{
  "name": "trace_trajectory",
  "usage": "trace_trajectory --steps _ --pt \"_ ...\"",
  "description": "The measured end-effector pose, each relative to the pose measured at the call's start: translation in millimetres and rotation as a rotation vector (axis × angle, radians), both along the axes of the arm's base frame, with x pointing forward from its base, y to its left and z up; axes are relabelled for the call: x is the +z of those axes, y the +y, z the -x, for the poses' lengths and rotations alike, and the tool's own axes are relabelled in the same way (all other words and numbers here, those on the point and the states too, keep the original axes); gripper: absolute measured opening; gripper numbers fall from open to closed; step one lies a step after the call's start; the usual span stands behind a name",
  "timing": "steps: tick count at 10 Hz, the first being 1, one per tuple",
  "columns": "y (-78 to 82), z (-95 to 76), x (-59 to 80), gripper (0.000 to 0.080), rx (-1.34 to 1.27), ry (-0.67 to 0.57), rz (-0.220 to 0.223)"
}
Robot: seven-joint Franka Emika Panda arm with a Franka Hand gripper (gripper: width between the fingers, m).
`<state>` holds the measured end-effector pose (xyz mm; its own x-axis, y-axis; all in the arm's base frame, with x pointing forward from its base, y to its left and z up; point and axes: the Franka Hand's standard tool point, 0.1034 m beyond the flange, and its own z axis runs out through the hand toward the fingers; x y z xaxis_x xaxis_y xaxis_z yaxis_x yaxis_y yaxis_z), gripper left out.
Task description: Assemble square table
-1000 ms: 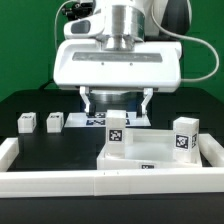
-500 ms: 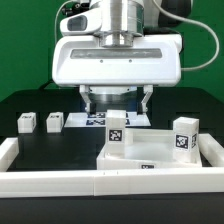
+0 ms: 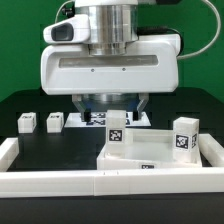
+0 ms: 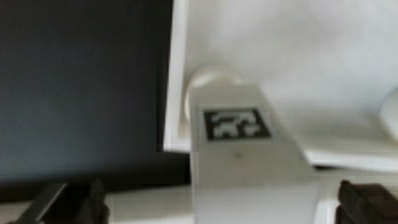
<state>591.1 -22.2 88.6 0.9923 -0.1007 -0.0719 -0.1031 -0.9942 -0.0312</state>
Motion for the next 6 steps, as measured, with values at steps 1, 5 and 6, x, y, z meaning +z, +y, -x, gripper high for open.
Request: trace_trajectory --steps 1,5,6 --pt "-0.1 -4.1 -0.7 0.0649 0.001 -0.033 0.008" --pt "0.1 -2.5 -2.6 0.0289 0.001 -0.035 0.009" --pt "0.1 -2.5 -2.6 0.0289 0.001 -0.035 0.009"
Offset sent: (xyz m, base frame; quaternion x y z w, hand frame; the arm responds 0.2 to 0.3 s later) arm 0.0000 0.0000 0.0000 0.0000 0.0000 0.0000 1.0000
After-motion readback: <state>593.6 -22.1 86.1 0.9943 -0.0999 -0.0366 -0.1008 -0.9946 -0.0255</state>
